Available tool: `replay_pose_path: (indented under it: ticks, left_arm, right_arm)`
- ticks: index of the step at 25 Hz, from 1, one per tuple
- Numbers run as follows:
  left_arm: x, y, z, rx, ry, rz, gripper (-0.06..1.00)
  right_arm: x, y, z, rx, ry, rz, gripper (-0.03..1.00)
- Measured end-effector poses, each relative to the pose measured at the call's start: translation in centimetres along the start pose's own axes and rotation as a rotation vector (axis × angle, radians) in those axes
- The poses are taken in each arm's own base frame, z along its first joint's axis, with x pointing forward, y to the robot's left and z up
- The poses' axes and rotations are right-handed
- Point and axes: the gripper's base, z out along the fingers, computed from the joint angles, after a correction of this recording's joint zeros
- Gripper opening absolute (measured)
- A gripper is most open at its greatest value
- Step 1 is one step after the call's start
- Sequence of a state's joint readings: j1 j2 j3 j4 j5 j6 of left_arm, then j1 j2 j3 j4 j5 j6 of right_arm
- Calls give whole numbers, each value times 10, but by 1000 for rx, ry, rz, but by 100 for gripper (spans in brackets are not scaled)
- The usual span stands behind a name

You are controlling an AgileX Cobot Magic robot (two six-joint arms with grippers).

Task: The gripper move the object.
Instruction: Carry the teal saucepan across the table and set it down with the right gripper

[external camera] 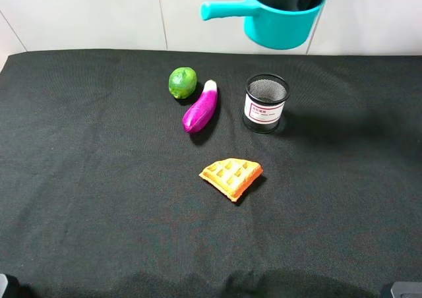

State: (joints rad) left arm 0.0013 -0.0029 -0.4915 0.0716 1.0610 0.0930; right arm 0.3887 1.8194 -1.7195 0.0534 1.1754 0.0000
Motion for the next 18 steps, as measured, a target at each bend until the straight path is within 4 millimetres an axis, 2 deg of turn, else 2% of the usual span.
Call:
replay_pose_path:
  ticks: [18]
  left_arm:
    - [0, 0, 0, 0, 0, 0, 76]
  right_arm:
    - [14, 97, 0, -91, 13, -216, 0]
